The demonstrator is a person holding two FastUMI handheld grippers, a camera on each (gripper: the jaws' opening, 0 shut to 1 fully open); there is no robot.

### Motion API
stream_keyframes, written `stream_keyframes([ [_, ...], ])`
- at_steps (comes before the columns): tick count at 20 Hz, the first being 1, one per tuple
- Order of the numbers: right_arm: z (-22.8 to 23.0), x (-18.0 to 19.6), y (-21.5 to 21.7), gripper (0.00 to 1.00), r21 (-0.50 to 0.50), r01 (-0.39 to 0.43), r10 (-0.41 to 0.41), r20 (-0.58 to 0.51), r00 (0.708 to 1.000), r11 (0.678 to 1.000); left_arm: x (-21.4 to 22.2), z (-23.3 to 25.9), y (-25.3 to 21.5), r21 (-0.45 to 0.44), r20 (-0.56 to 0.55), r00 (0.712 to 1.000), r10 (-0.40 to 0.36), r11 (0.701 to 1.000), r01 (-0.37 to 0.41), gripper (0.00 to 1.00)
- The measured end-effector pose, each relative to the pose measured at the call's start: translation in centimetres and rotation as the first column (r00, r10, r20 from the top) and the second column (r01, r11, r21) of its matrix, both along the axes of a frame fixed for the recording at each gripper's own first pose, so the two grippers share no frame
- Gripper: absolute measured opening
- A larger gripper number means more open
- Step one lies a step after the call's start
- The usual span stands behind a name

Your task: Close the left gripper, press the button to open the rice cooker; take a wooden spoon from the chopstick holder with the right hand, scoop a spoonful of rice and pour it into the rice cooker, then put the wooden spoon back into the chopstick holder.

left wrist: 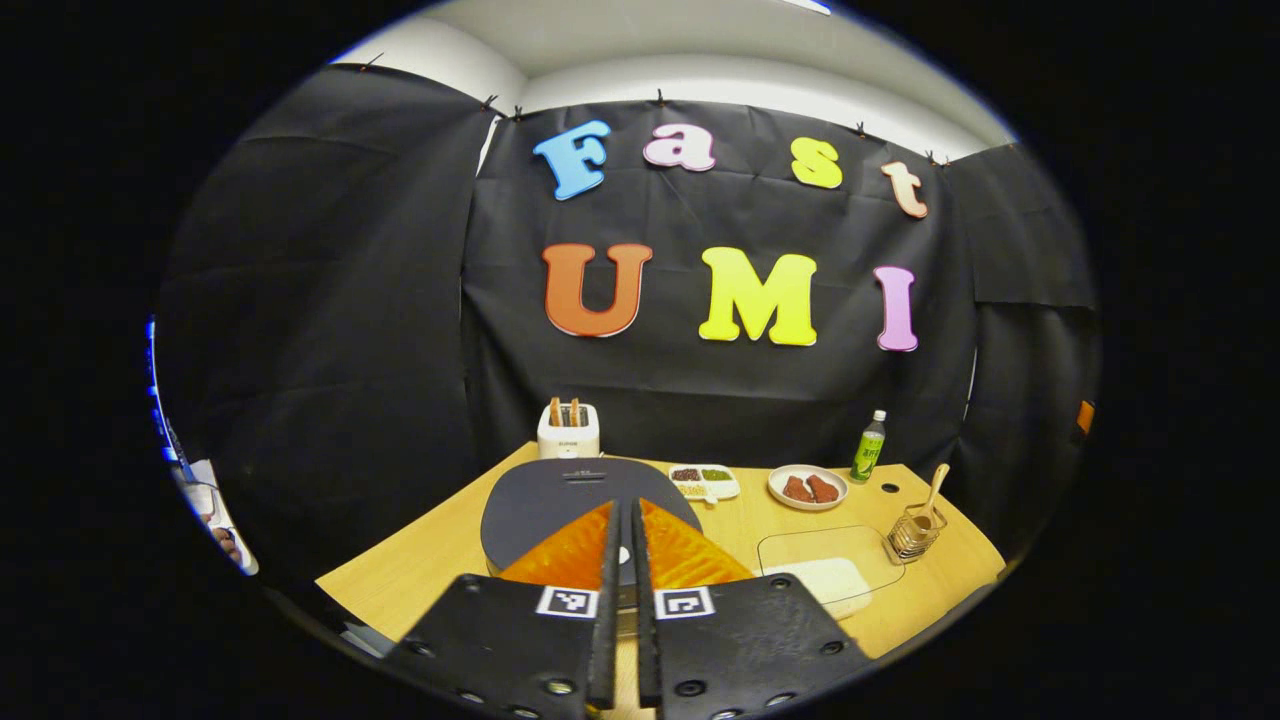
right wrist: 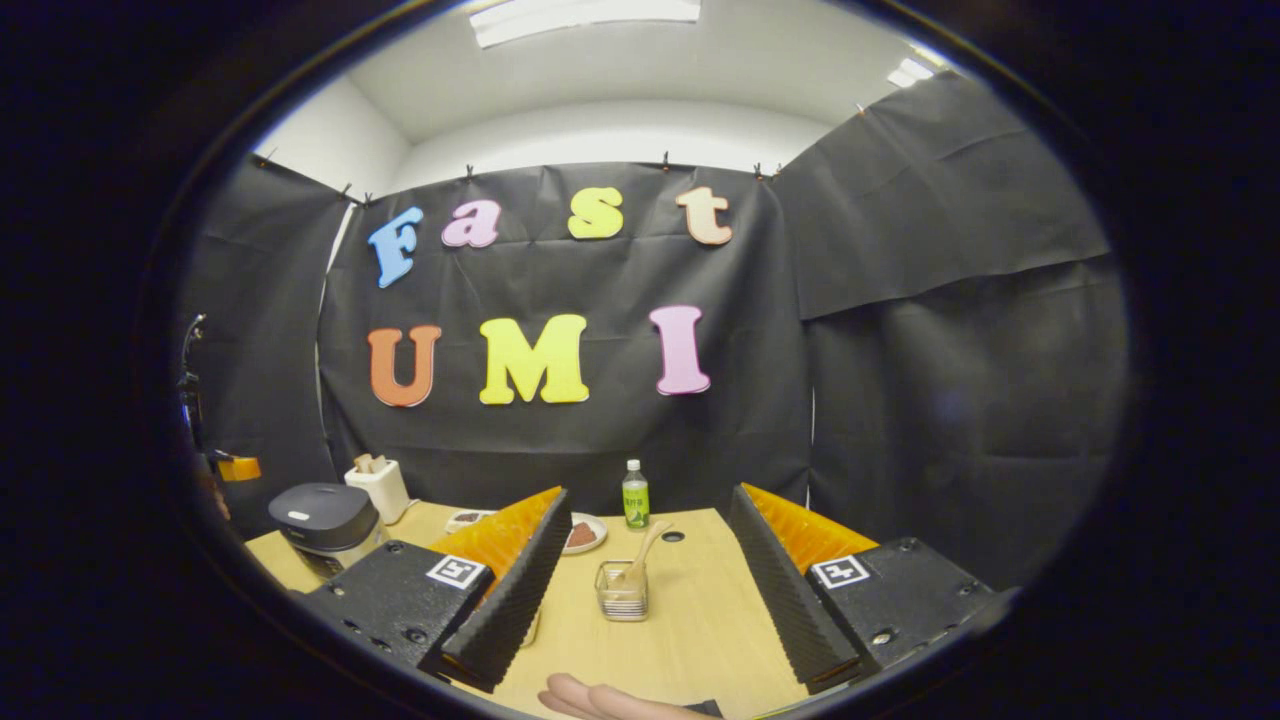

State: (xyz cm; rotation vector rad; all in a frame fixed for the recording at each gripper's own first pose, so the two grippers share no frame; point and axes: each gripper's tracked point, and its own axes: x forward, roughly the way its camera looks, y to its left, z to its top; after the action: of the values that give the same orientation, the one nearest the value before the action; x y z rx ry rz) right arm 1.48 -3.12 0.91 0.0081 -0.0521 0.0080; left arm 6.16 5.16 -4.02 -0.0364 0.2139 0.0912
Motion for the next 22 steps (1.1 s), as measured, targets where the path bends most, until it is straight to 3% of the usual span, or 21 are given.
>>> stream_keyframes([
  [3, -0.3, 0.2, -0.1, 1.0, -0.005, -0.001, 0.001, -0.004, 1.0, 1.0, 0.4, -2.5, -0.2, -0.042, -0.114, 0.993, -0.027, 0.999, 0.022, 0.0],
  [8, -0.7, 0.5, -0.7, 1.0, -0.005, 0.001, -0.001, -0.02, 1.0, 1.0, 3.2, -4.9, 1.0, -0.035, -0.22, 0.975, -0.004, 0.999, -0.003, 0.0],
  [14, -0.8, 0.6, -1.2, 1.0, -0.006, -0.002, 0.002, -0.017, 1.0, 1.0, 5.2, -7.1, 2.3, -0.046, -0.288, 0.957, 0.023, 0.998, -0.037, 0.0],
  [22, -0.5, 0.6, -1.3, 0.97, -0.021, -0.004, 0.004, 0.0, 1.0, 1.0, 5.1, -8.5, 1.8, -0.078, -0.346, 0.938, -0.007, 0.997, -0.021, 0.0],
])
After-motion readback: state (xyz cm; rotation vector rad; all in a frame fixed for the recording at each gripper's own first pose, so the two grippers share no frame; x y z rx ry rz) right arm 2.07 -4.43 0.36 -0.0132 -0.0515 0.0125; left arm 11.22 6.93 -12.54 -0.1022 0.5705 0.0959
